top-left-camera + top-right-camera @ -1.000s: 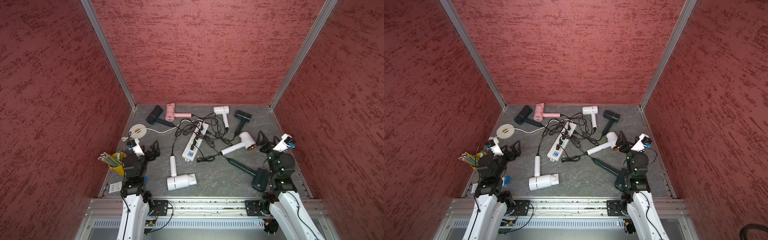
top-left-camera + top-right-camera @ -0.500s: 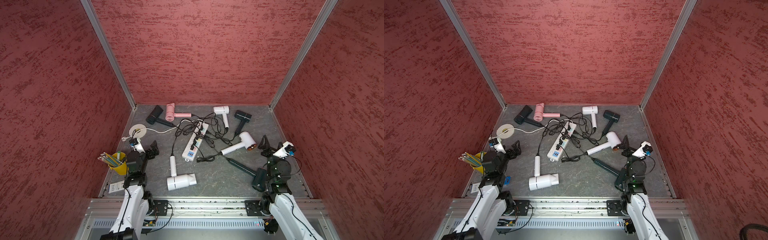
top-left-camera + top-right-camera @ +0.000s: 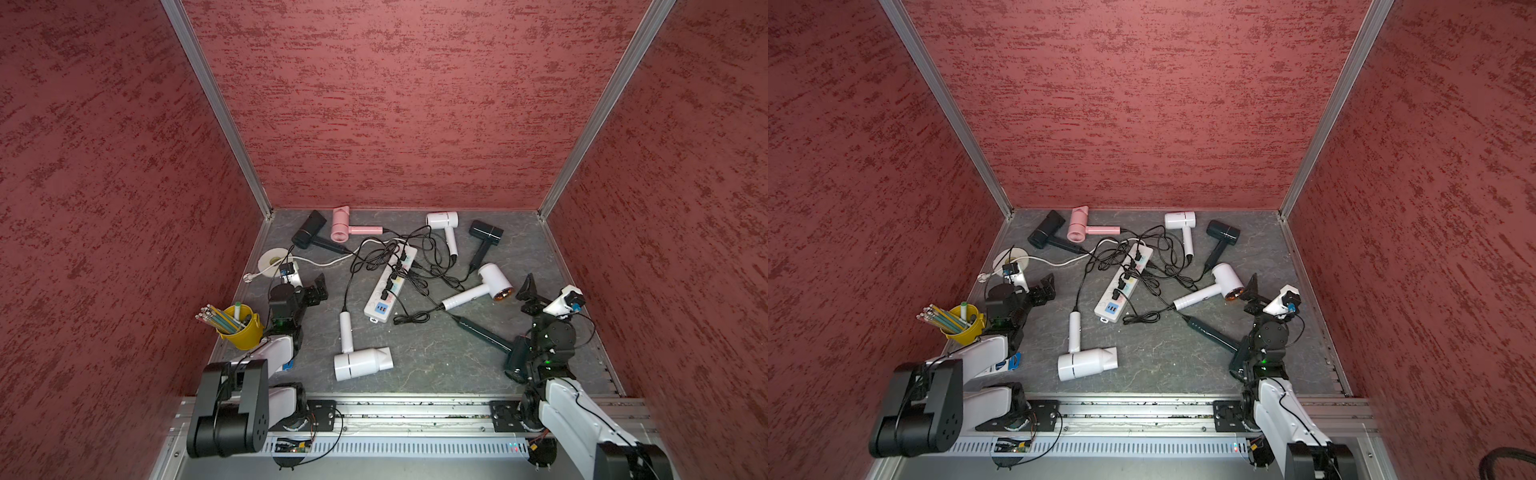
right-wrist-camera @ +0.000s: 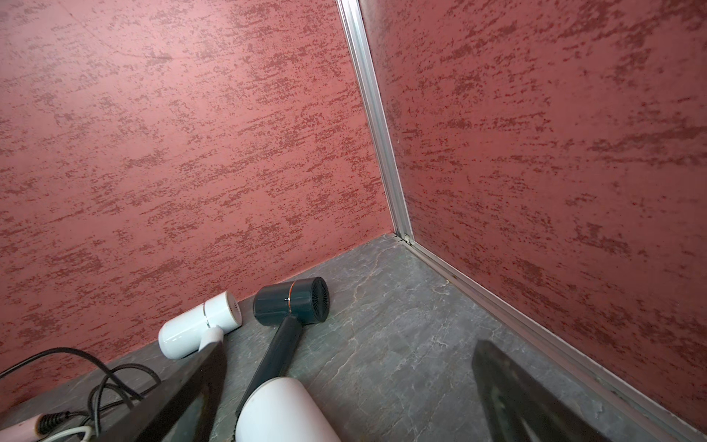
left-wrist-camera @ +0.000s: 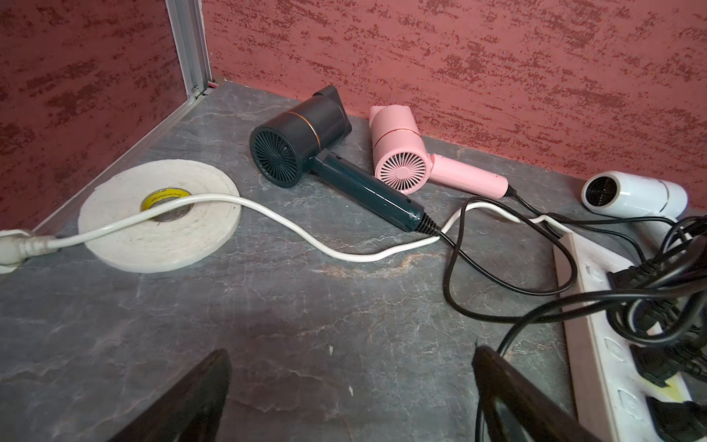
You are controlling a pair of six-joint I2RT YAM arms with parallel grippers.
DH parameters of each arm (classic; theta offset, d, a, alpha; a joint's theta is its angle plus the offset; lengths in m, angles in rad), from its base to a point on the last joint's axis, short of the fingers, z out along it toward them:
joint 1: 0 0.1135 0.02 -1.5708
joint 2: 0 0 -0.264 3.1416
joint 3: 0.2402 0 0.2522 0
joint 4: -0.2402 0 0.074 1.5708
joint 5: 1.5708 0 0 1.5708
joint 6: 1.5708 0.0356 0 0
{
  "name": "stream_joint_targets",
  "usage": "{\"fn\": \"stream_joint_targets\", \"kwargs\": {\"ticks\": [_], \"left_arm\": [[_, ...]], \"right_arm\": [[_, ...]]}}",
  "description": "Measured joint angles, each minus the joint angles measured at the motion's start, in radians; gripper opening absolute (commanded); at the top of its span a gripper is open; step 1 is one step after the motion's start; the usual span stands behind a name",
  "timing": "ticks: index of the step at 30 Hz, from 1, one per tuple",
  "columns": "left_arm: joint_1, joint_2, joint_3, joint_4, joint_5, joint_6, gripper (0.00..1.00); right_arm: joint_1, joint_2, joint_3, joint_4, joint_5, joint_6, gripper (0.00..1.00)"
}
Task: Charge the blow dryers
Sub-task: Reset both arms
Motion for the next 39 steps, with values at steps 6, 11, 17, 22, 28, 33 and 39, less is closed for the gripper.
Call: {"fn": "stream_joint_targets", "kwargs": {"ticks": [6,11,17,22,28,33,39], "left_arm": [[-0.034,0.162,0.013,0.224,-0.045,0.059,1.0],[-0.048,0.246,0.029,0.248,-0.047,0.098,1.0],[-0.048,0.272,0.08,0.252,-0.039,0.114,1.0],[-0.045,0.272,0.085,0.252,-0.039,0.114,1.0],[-0.045,0.272,0.085,0.251,-0.039,0.114,1.0],[-0.045,0.272,0.085,0.251,-0.039,0.114,1.0],[-0.045,0.272,0.085,0.251,-0.038,0.114,1.0]], "right_arm": [[-0.024,0.229,0.0,0.164,0.006,0.0,1.0],[-0.039,0.406,0.003,0.301,0.005,-0.008,1.0],[-0.043,0.585,0.069,0.409,-0.034,-0.048,1.0],[-0.043,0.663,0.124,0.471,-0.135,-0.098,1.0],[-0.027,0.714,0.183,0.422,-0.196,-0.143,1.0],[-0.023,0.713,0.186,0.417,-0.208,-0.163,1.0],[-0.023,0.713,0.188,0.409,-0.23,-0.177,1.0]]}}
